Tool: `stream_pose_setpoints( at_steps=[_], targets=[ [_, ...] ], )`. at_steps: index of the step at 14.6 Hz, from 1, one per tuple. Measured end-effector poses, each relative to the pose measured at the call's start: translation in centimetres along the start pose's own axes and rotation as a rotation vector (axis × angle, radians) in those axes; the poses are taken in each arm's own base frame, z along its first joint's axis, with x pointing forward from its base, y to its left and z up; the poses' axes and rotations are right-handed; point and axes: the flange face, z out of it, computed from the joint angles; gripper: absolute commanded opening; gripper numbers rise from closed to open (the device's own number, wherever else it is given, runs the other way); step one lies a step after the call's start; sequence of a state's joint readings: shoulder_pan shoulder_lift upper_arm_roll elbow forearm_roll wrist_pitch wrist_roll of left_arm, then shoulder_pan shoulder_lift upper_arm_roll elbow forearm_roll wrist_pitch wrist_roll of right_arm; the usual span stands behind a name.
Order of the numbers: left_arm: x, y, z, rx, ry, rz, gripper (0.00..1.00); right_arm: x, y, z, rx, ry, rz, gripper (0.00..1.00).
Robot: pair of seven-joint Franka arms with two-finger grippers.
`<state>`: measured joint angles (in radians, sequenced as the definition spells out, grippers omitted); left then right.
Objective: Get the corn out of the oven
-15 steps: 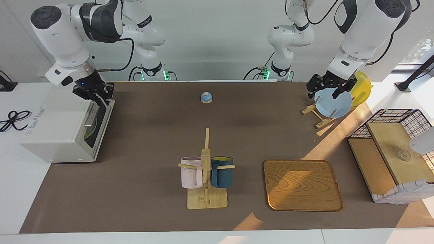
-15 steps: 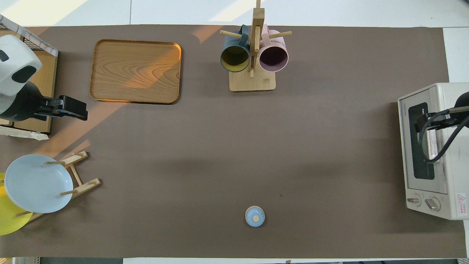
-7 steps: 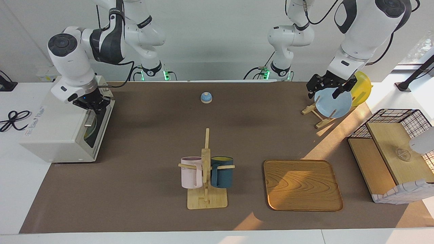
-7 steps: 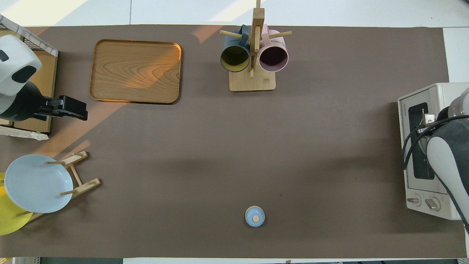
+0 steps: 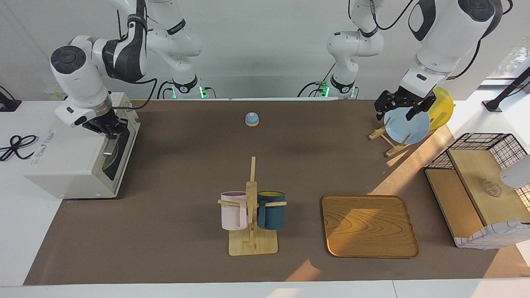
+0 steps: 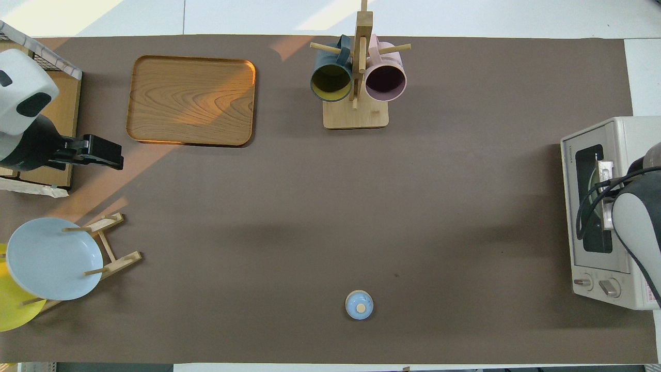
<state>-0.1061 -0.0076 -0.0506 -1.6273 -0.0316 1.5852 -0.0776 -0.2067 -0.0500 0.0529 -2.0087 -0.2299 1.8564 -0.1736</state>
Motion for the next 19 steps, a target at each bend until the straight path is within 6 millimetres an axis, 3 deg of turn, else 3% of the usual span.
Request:
stream_pose_setpoints(
  at_steps=[6,10,15,19],
  targets=[
    [0.0,0.0,0.0,0.000,0.000,0.000,1.00,0.1,-1.2,0.2,0.001,0.013,0.025,0.00],
    [0.0,0.0,0.0,0.000,0.000,0.000,1.00,0.8,-4.9,1.1,0.086,0.021,0.067,0.00],
    [0.0,0.0,0.0,0.000,0.000,0.000,1.00,2.6,-10.7,6.4,0.163,0.040,0.089,0.00],
    [0.0,0.0,0.0,0.000,0.000,0.000,1.00,3.4,-12.8,10.8,0.186,0.051,0.088,0.00]
  ],
)
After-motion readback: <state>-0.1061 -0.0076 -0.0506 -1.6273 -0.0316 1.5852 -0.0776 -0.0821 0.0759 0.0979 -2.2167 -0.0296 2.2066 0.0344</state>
